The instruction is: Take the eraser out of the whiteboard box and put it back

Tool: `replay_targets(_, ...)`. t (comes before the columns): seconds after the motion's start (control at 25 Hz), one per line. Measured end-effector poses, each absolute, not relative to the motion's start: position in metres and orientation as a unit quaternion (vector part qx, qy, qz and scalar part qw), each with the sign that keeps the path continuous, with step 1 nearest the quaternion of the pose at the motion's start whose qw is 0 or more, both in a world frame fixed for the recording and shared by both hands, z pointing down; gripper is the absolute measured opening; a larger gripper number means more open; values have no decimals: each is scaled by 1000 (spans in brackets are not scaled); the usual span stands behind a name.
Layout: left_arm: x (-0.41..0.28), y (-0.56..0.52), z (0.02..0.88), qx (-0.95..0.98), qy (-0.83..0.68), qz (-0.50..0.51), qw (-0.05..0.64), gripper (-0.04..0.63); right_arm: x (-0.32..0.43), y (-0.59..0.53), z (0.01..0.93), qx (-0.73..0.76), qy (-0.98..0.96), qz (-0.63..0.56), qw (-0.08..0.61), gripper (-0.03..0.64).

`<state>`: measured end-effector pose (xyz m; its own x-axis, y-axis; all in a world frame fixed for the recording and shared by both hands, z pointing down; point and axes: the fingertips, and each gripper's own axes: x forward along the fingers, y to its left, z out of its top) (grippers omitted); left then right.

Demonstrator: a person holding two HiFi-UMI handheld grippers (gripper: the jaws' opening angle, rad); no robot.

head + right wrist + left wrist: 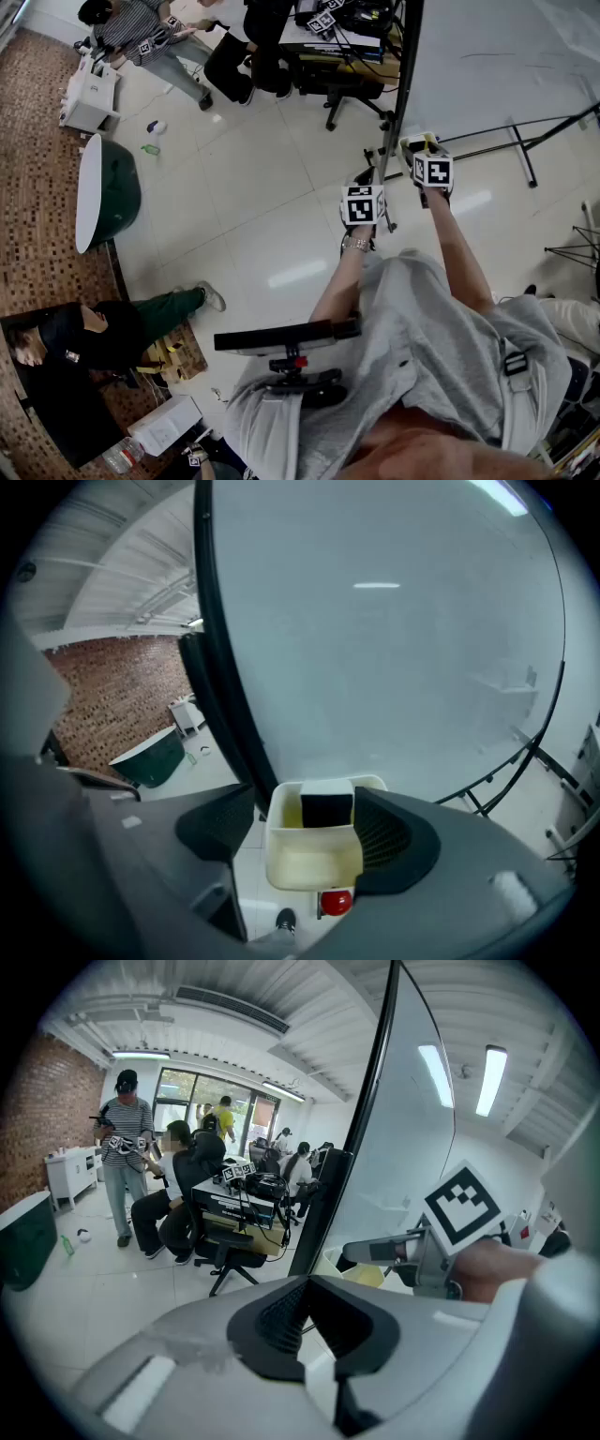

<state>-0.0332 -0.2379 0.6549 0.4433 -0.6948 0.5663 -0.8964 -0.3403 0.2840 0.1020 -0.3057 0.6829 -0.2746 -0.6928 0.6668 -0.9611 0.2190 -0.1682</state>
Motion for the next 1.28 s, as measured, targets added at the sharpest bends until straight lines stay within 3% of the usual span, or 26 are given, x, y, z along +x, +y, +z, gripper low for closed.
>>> replay_targets(0.6,-32,-295,648,801,-498,168,286,3,104,-348,719,521,-736,312,300,333)
replay_targets(0.72,-31,-304,646,800,-500,164,289,5,107,-347,717,510,-741,314,302,275)
replay_targets(1.28,-12,-299,650,809,-483,156,297,5,119,-316,633,499,-784,310,201,273)
